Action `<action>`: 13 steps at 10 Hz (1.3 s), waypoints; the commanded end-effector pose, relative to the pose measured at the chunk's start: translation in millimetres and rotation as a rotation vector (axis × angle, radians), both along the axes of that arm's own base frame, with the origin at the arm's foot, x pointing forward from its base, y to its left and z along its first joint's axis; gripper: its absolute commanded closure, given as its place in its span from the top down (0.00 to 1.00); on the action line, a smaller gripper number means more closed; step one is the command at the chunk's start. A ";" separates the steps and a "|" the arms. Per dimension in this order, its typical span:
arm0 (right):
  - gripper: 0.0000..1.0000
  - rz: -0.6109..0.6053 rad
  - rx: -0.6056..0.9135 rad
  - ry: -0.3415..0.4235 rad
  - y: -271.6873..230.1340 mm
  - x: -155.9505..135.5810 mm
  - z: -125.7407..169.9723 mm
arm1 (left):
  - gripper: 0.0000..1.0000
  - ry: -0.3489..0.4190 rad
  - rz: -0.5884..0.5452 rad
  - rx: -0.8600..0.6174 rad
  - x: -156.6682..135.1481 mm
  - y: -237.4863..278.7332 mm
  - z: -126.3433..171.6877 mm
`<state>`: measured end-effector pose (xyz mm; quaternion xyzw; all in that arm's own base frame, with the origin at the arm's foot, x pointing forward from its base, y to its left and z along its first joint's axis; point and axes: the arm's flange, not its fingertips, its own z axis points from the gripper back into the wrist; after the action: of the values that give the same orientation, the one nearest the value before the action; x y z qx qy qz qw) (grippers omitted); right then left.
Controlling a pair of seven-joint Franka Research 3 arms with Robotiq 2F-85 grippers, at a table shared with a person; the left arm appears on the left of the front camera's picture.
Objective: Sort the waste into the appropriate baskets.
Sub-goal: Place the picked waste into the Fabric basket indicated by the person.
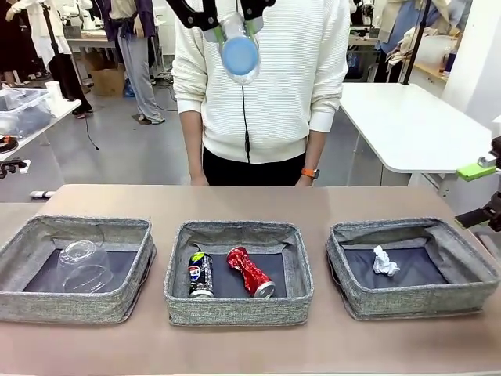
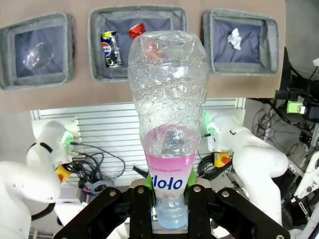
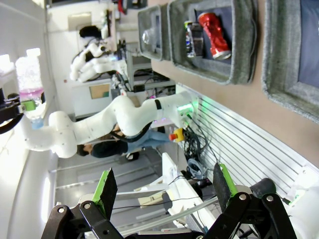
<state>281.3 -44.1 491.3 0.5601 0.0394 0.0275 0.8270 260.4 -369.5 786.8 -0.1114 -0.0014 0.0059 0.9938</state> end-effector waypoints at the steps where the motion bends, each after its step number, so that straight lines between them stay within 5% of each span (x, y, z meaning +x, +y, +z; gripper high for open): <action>1: 1.00 0.005 0.017 -0.007 -0.6 0.6 1.9 | 0.22 -0.015 -0.003 0.006 -0.9 3.8 0.3; 7: 1.00 0.005 0.017 -0.007 -0.6 0.6 1.9 | 0.22 0.000 -0.001 0.000 -0.3 -0.2 0.0; 8: 1.00 0.005 0.017 -0.007 -0.6 0.6 1.9 | 0.22 -0.097 -0.075 0.070 -6.4 -24.2 9.7; 10: 1.00 0.005 0.017 -0.007 -0.6 0.6 1.9 | 0.22 -0.100 -0.175 0.107 -10.0 -38.6 6.9; 13: 1.00 0.005 0.017 -0.007 -0.6 0.6 1.9 | 0.22 -0.081 -0.170 0.103 -12.2 -10.0 -7.3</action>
<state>281.4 -44.1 491.2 0.5601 0.0395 0.0275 0.8270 247.7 -401.3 783.4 -0.0609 -0.0354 -0.0776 0.9945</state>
